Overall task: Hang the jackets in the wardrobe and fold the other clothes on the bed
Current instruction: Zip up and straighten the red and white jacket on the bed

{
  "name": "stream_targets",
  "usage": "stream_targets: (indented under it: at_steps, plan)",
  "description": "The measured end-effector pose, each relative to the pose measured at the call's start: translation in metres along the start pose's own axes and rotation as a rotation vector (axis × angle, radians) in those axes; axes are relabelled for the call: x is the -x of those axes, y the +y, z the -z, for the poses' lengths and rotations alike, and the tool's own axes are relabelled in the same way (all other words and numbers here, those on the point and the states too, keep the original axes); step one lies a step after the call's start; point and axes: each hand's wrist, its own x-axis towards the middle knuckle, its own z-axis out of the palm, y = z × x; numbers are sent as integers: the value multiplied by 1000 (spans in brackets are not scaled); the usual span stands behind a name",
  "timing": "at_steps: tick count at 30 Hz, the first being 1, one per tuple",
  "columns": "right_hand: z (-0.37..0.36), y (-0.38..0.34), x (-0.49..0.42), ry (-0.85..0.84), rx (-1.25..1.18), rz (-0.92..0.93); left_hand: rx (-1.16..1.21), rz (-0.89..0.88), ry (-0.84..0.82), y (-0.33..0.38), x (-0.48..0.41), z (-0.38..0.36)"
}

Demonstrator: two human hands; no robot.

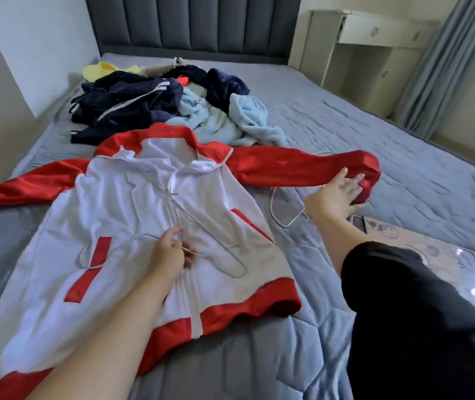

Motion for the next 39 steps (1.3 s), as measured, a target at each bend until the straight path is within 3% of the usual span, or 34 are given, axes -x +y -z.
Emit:
stream_targets:
  at_steps: [3, 9, 13, 17, 19, 22, 25, 27, 31, 35, 39]
  plan:
    - [-14, 22, 4, -59, 175, 26, -13, -10, 4, 0, 1, -2]
    - [-25, -36, 33, -175, 131, 323, 34, 19, -22, 8, 9, 0]
    - [-45, -76, 83, -342, -36, 673, -87, 80, -211, 32, 20, 15]
    - [-58, -107, 132, -581, -21, 791, -354, 133, -399, 61, 13, 55]
    - [-63, -117, 144, -699, 84, 863, -412, 111, -319, 68, 4, 72]
    - [-64, -116, 155, -891, 196, 935, -372, -40, 15, 68, -7, 93]
    - [-68, -110, 167, -781, 330, 1036, -753, -255, 265, 56, -10, 112]
    - [-71, -114, 173, -661, 268, 1001, -877, -244, 206, 47, -13, 118]
    - [-70, -120, 167, -359, 284, 929, -856, -168, -65, 46, -19, 109]
    - [-74, -113, 159, -321, 376, 911, -778, -206, -292, 43, -9, 89]
    - [-71, -112, 138, -246, 264, 819, -554, -284, -271, 46, -8, 86]
